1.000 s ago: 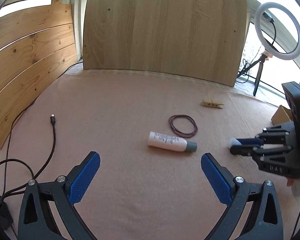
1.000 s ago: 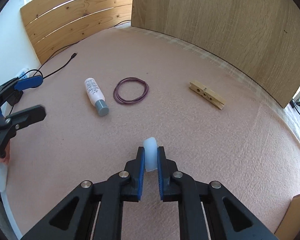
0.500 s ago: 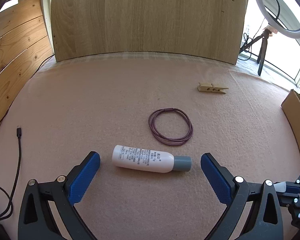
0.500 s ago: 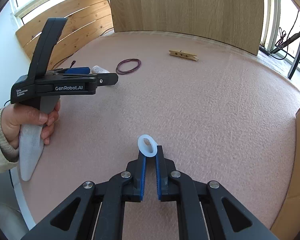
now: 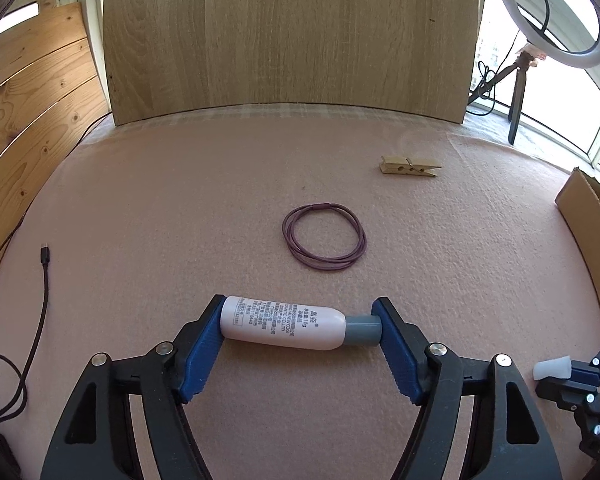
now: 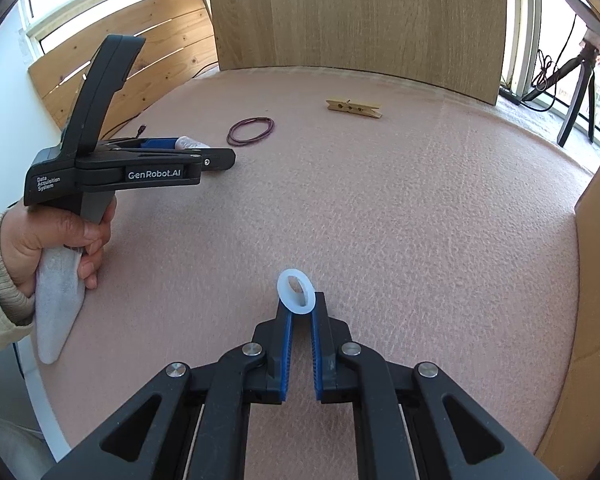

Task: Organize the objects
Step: 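Carry the eraser and lotion bottle into the box and open both grippers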

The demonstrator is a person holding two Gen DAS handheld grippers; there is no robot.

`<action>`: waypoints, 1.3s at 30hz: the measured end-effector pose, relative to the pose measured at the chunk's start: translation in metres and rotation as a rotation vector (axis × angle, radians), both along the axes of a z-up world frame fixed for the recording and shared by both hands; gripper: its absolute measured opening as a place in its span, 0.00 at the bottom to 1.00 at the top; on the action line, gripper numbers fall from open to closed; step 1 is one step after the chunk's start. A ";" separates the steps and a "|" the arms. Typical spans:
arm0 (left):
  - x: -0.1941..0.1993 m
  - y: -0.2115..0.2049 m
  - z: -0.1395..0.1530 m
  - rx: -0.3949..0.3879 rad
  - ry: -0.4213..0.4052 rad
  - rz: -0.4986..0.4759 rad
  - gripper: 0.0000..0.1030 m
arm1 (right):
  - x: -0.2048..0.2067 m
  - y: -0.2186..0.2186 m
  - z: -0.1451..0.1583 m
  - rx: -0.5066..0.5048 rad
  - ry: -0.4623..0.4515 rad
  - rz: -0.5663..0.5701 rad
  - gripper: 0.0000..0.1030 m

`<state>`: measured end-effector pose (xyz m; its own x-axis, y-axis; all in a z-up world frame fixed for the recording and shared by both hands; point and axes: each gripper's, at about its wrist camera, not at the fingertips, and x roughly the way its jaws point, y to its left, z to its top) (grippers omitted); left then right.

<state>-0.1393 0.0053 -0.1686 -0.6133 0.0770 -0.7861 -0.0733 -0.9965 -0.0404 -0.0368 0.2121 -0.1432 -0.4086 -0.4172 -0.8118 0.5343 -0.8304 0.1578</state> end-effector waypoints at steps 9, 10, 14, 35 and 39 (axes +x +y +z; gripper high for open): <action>0.068 0.005 0.044 0.089 0.079 0.065 0.74 | 0.011 0.006 0.018 -0.012 0.068 -0.115 0.06; 0.072 0.006 0.049 0.091 0.089 0.062 0.74 | 0.010 0.007 0.024 -0.016 0.077 -0.127 0.06; 0.085 0.011 0.075 0.096 0.130 0.060 0.74 | 0.011 0.010 0.053 -0.026 0.150 -0.169 0.06; 0.096 0.099 0.149 0.051 0.240 -0.075 0.74 | 0.032 0.070 0.118 -0.109 0.289 -0.281 0.06; 0.096 0.128 0.155 0.044 0.250 -0.120 0.74 | 0.037 0.093 0.120 -0.115 0.295 -0.325 0.06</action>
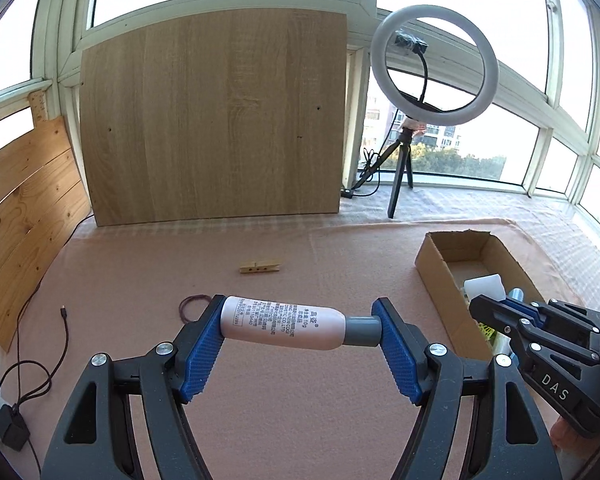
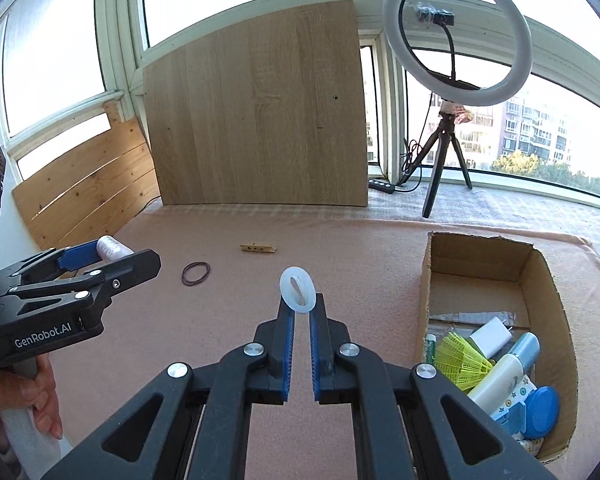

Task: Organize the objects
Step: 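Carry the eraser and lotion bottle into the box and open both grippers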

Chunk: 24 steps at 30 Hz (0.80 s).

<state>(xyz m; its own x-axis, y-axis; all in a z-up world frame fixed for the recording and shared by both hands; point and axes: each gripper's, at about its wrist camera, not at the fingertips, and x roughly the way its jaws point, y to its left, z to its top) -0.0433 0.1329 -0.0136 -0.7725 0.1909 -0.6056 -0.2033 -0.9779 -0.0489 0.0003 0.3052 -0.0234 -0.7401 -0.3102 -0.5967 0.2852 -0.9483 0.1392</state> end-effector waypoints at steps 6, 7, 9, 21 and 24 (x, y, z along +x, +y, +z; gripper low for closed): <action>-0.003 0.048 0.003 0.003 0.006 -0.072 0.74 | 0.007 0.040 0.000 0.000 0.009 -0.067 0.06; -0.004 0.056 0.003 0.004 0.008 -0.085 0.74 | 0.008 0.047 0.000 -0.003 0.009 -0.079 0.06; -0.004 0.074 0.004 0.003 0.011 -0.113 0.74 | 0.010 0.061 0.000 -0.006 0.009 -0.102 0.06; -0.020 0.167 -0.009 0.014 -0.024 -0.263 0.74 | 0.018 0.137 -0.006 0.011 -0.003 -0.235 0.07; -0.027 0.184 -0.012 0.014 -0.030 -0.292 0.74 | 0.016 0.148 -0.008 0.013 -0.008 -0.255 0.07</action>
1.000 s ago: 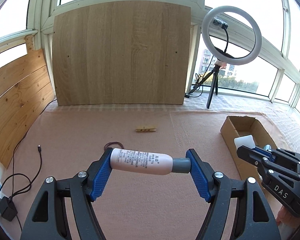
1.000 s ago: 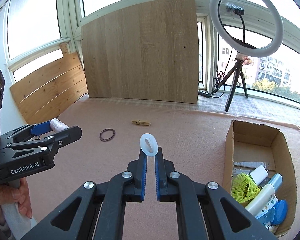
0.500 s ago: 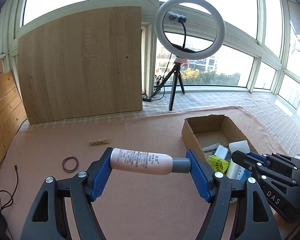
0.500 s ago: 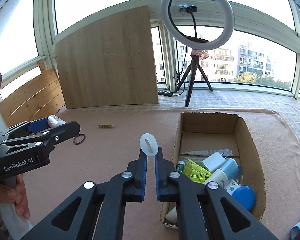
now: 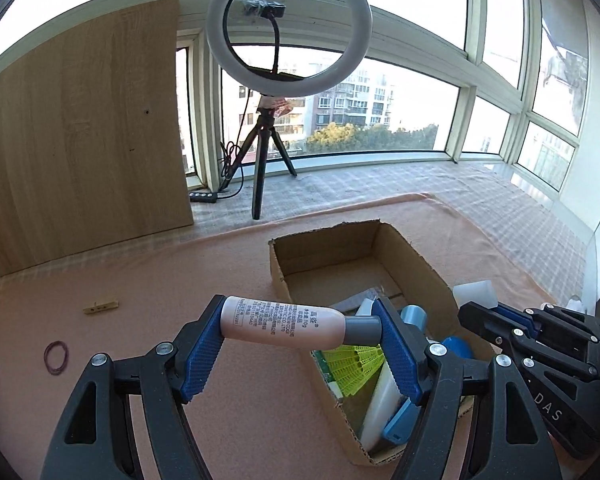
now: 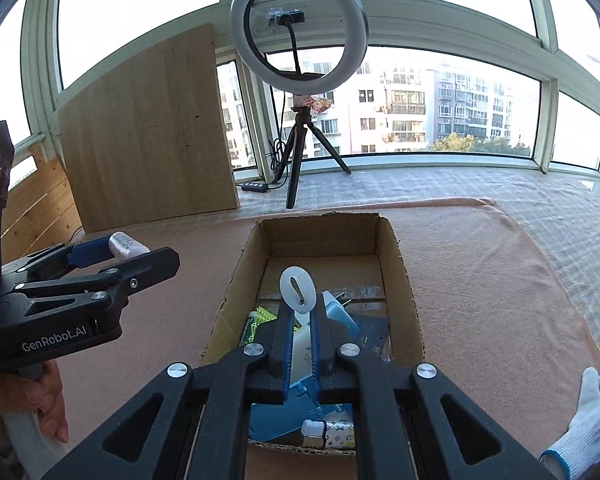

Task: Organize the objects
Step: 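Carry the eraser and lotion bottle into the box and open both grippers, then move the right tool to the wooden clothespin and grasp it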

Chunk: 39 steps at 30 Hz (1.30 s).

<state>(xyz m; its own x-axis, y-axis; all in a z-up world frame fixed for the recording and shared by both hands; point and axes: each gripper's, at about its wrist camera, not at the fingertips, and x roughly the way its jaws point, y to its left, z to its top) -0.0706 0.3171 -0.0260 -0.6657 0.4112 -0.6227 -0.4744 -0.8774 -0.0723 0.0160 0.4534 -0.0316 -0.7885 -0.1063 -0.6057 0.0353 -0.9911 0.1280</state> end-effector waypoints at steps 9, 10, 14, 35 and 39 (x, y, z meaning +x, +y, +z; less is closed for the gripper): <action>-0.022 0.033 -0.007 0.010 -0.017 -0.054 0.74 | -0.009 0.017 -0.005 0.003 -0.007 -0.036 0.08; -0.025 0.034 -0.010 0.022 -0.029 -0.061 0.77 | -0.011 0.018 -0.007 0.006 -0.013 -0.036 0.11; -0.033 0.031 -0.024 0.041 -0.069 -0.058 0.90 | -0.014 0.019 -0.017 0.028 -0.053 -0.043 0.24; -0.040 -0.167 -0.054 0.011 -0.128 0.265 0.91 | -0.058 -0.082 0.000 0.069 -0.045 0.157 0.35; -0.034 -0.239 -0.062 0.022 -0.145 0.393 0.92 | -0.075 -0.142 -0.006 0.067 -0.061 0.276 0.38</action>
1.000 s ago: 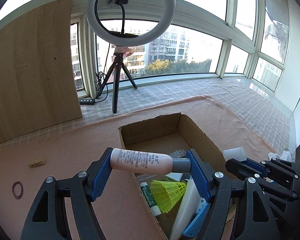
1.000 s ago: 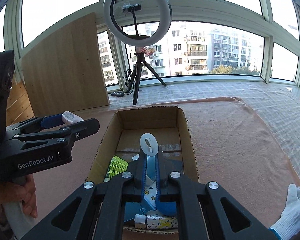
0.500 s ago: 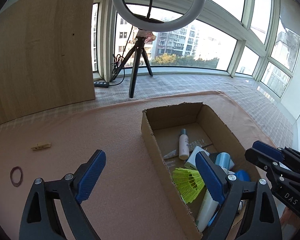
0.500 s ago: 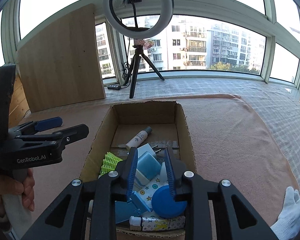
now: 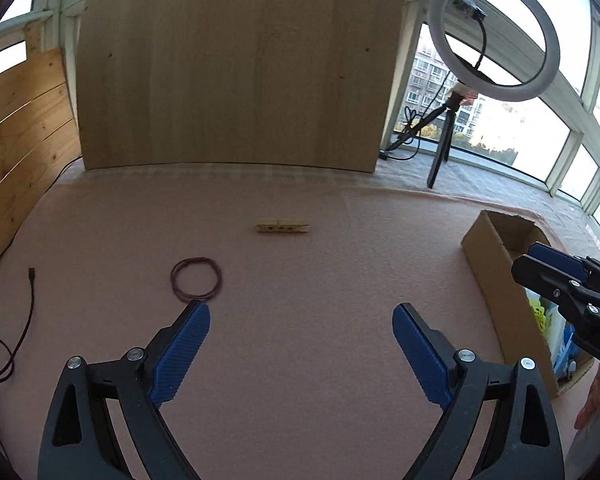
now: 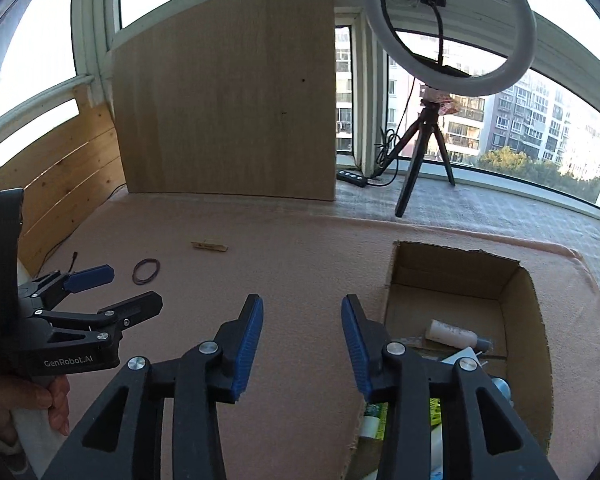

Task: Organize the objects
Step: 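Move the right tool to the wooden clothespin and grasp it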

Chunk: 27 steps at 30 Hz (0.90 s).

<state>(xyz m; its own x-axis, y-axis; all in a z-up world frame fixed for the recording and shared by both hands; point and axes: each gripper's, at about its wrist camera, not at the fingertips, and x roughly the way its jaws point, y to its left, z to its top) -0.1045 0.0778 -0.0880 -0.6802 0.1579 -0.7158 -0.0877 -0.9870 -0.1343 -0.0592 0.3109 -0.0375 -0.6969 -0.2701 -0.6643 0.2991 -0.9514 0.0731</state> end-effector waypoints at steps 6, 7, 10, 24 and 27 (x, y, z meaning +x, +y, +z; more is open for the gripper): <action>0.016 -0.100 -0.010 0.000 -0.021 0.163 0.92 | -0.038 -0.092 -0.030 0.016 -0.083 0.169 0.55; 0.020 -0.116 -0.012 0.001 -0.026 0.183 0.92 | -0.047 -0.106 -0.037 0.036 -0.093 0.191 0.55; 0.030 -0.158 -0.019 0.006 -0.043 0.236 0.92 | -0.082 -0.137 -0.066 0.116 -0.135 0.236 0.56; 0.032 -0.195 -0.052 0.009 -0.124 0.298 0.92 | -0.166 -0.182 -0.109 0.190 -0.181 0.377 0.14; 0.021 -0.180 -0.048 -0.030 -0.141 0.279 0.92 | -0.153 -0.186 -0.109 0.215 -0.172 0.362 0.10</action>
<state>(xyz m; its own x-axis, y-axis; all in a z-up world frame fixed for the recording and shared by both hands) -0.0837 -0.1026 -0.1358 -0.5879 -0.0439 -0.8077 0.2046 -0.9741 -0.0959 -0.2125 0.1250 -0.1463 -0.4572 -0.3194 -0.8300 0.6164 -0.7865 -0.0369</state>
